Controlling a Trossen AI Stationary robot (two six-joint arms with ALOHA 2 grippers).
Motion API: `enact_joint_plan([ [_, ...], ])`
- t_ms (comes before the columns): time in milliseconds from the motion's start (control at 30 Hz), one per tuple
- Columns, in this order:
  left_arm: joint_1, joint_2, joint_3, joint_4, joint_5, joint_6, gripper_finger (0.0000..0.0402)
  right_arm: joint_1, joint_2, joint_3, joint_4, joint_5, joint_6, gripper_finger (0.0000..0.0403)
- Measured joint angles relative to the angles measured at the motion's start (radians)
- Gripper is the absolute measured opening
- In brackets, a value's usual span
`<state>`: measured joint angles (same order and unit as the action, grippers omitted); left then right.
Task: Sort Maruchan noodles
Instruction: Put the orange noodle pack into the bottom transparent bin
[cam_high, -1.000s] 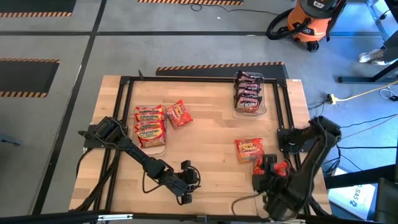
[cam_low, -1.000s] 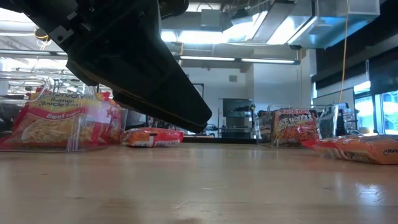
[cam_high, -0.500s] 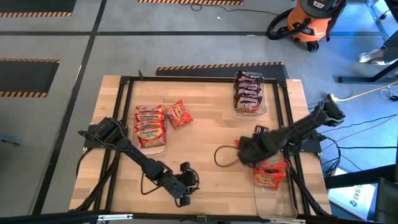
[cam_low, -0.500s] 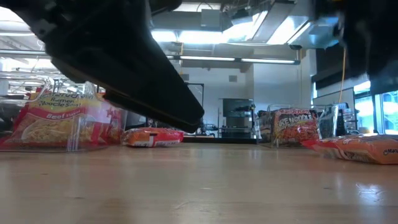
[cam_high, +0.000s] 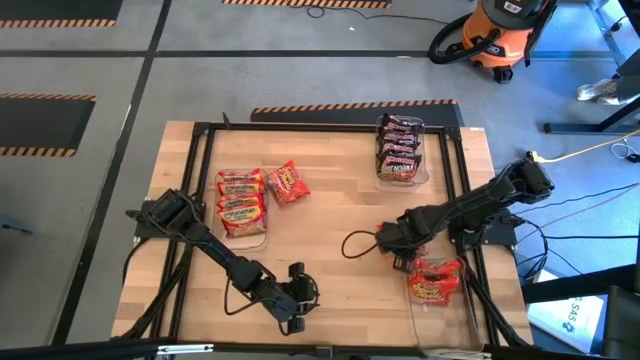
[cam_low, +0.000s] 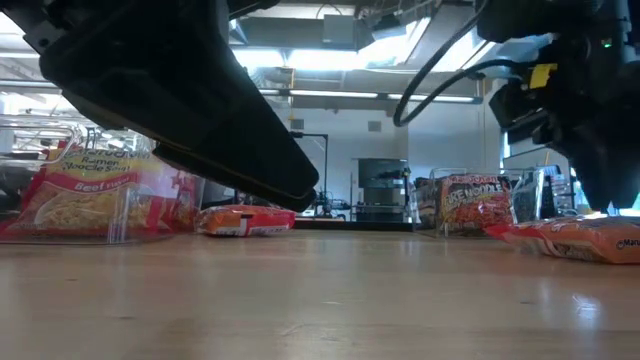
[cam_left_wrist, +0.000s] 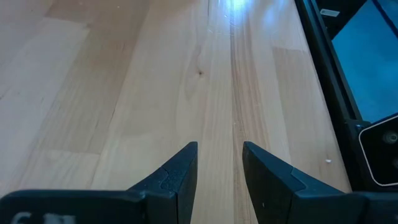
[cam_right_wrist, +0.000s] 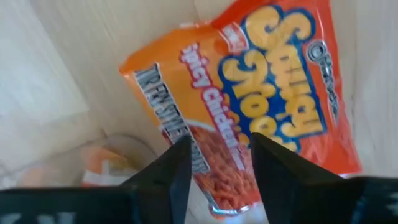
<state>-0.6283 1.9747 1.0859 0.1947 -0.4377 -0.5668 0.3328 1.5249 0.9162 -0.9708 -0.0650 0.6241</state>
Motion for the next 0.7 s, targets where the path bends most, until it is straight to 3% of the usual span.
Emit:
enact_joint_plan([
  [467,0.001,0.000,0.000,0.000,0.000,0.001,0.0121,-0.022,0.023,-0.001,0.007,0.077,-0.005,0.0122],
  [700,0.001,0.000,0.000,-0.001,0.000,0.002,0.0121,-0.077,0.070,0.002,0.082,0.039,-0.034,0.0122],
])
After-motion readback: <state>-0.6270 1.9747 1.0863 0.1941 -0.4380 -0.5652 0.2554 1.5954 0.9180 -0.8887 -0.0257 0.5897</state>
